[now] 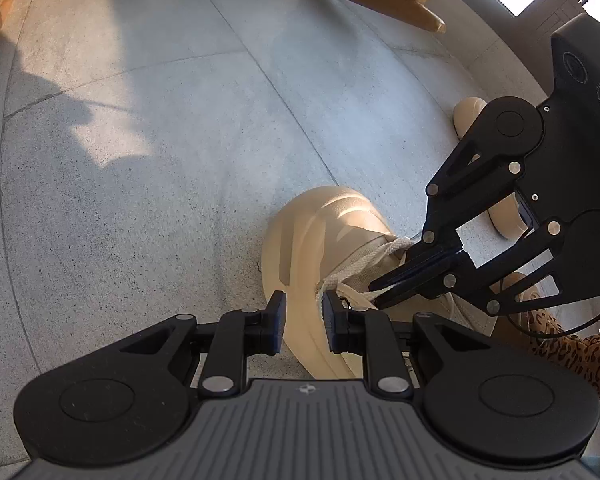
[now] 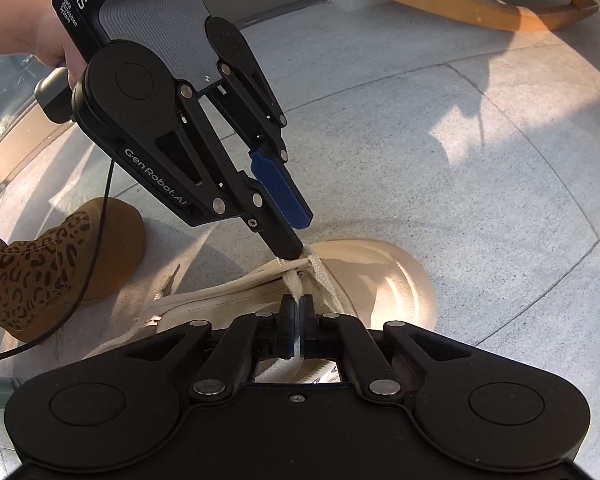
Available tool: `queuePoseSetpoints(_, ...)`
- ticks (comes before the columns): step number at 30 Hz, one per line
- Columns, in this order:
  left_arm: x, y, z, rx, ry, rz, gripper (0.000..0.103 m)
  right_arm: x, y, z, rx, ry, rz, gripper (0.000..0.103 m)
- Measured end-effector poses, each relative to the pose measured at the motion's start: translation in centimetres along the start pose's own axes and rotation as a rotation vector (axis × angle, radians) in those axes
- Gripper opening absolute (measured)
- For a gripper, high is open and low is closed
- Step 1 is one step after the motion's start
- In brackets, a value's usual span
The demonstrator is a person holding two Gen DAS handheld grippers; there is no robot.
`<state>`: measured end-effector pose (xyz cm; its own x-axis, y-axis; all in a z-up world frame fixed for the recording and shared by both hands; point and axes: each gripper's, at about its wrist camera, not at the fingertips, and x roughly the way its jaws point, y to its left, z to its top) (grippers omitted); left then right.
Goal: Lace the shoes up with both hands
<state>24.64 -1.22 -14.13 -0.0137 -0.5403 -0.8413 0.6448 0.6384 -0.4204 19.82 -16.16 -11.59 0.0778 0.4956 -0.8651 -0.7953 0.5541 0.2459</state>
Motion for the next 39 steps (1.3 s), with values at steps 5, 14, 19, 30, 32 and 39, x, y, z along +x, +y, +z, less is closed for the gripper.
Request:
queuePoseSetpoints(5,-0.3,0.0,0.0,-0.027,-0.025,-0.004,0.021,-1.7,0.0,-0.6,0.036,-0.04,0.062,0.001)
queuePoseSetpoints(14,-1.3,0.7,0.1,-0.106,-0.039,0.028,0.019,-3.1,-0.5,-0.8,0.143,-0.069,0.199,0.001)
queuePoseSetpoints(19,-1.4,-0.1,0.3,-0.092,-0.032,-0.047,0.019,-2.9,-1.0,-1.5,0.205,-0.059,0.225,0.001)
queuePoseSetpoints(30,-1.3,-0.1,0.1,-0.104,-0.041,0.038,0.021,-3.1,0.8,-1.8,0.13,0.003,0.247,0.006)
queuePoseSetpoints(32,-1.7,0.0,0.0,-0.101,-0.048,0.065,0.021,-4.0,-0.1,-2.0,0.162,-0.018,0.205,0.007)
queuePoseSetpoints(39,-1.8,-0.8,0.1,-0.057,-0.028,0.047,0.021,-5.3,-3.9,-2.3,0.326,-0.078,0.042,0.02)
